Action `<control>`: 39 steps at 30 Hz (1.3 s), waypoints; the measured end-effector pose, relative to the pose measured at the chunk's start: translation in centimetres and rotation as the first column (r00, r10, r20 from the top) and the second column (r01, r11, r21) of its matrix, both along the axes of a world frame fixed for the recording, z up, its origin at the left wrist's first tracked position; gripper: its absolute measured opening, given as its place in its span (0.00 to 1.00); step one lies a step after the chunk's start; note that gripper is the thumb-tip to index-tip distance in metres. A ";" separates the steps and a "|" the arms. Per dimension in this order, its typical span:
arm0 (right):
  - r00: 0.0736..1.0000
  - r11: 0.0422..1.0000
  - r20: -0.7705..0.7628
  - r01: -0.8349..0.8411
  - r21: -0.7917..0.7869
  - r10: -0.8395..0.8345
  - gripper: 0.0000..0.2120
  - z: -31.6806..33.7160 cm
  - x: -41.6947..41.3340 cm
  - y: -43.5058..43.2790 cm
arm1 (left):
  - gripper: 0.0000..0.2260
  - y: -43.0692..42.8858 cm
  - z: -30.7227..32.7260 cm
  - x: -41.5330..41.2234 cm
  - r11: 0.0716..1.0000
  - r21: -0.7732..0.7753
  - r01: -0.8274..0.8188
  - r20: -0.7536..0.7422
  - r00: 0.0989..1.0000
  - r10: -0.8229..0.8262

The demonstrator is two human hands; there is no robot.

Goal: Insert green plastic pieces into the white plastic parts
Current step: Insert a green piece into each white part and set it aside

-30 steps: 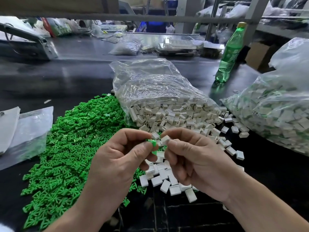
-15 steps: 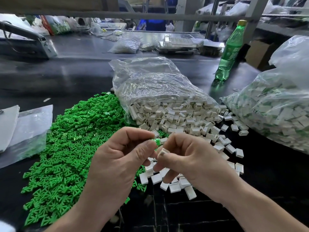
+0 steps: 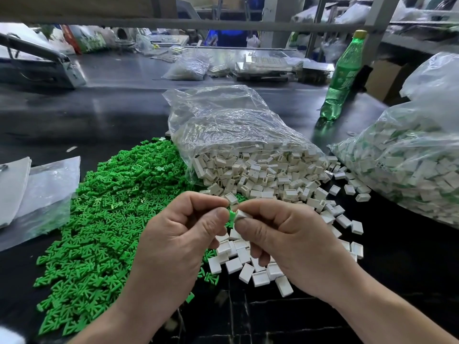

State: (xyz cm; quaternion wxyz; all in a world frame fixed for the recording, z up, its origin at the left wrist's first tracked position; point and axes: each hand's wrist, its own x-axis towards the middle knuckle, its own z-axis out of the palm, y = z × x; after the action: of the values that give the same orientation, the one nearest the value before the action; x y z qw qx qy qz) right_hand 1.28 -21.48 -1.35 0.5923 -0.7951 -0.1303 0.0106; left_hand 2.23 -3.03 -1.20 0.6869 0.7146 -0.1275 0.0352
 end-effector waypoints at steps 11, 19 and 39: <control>0.989 0.966 -0.137 -0.023 0.258 0.060 0.09 0.0 0.2 0.0 | 0.06 0.1 0.1 -0.1 0.999 0.000 0.038 0.026 0.999 -0.038; 0.940 0.910 -0.266 -0.093 0.404 0.214 0.12 0.5 0.1 0.1 | 0.19 0.2 -0.4 0.4 0.855 -0.388 0.345 -0.234 0.860 -0.454; 0.899 0.883 -0.320 -0.133 0.450 0.298 0.13 1.2 -0.3 0.5 | 0.08 0.0 -1.5 0.8 0.577 -0.698 0.424 -0.188 0.669 -0.719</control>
State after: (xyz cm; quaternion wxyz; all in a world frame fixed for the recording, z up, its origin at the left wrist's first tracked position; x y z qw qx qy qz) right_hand 0.95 -20.94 -0.10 0.7568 -0.6128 -0.1018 0.2034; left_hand 3.00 -2.99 -2.66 0.8562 0.3606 -0.1766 -0.3250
